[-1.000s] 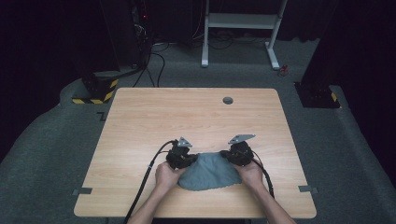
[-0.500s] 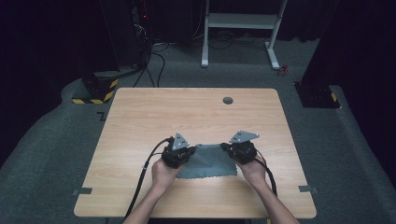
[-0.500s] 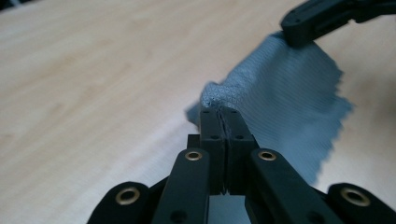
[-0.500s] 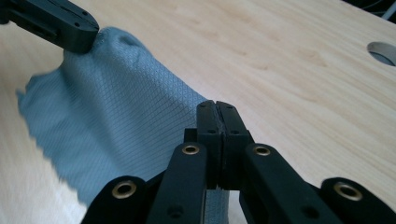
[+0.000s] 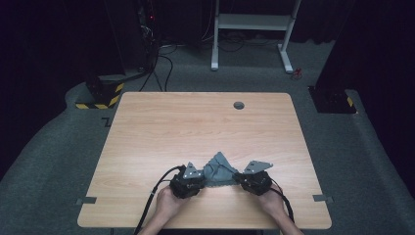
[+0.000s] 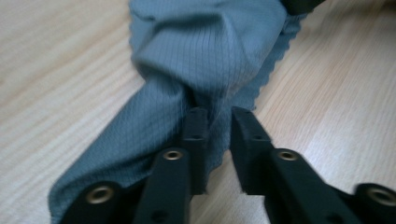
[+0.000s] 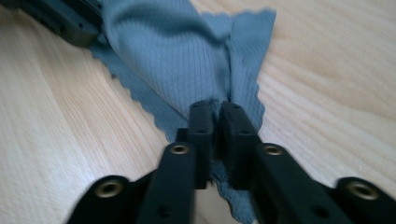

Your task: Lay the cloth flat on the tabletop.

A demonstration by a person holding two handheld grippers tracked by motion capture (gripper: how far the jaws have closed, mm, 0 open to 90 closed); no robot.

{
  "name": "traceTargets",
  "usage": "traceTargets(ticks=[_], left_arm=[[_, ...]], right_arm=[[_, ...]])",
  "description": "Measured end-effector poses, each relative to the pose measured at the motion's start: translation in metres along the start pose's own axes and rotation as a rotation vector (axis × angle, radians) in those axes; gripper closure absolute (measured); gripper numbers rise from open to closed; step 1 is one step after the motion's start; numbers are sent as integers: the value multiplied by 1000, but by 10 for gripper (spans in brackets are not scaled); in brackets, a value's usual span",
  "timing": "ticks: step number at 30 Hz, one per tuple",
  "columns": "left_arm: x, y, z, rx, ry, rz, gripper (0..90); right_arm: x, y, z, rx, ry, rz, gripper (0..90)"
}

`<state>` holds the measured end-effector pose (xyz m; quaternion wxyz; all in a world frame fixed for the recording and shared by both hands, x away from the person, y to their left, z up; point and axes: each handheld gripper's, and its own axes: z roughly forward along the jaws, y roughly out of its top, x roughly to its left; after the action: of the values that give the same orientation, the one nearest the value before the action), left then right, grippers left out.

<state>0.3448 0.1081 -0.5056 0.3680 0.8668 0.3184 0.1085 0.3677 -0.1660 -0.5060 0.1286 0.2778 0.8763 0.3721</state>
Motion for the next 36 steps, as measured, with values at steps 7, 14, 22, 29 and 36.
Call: traceTargets(ticks=[7,14,22,29,36], left_arm=[[13,9,-11,-72,59,-67,647],[25,8,3,-46,95,-109,624],[30,6,13,-20,74,-119,760],[30,7,9,-34,66,-110,881],[28,9,-6,-83,83,-100,885]], right_arm=[[-8,24,-7,-60,-46,45,751],[-15,46,33,21,-67,72,676],[-24,47,57,96,-50,113,772],[-27,49,45,50,-67,91,892],[-37,50,19,-21,-105,112,891]])
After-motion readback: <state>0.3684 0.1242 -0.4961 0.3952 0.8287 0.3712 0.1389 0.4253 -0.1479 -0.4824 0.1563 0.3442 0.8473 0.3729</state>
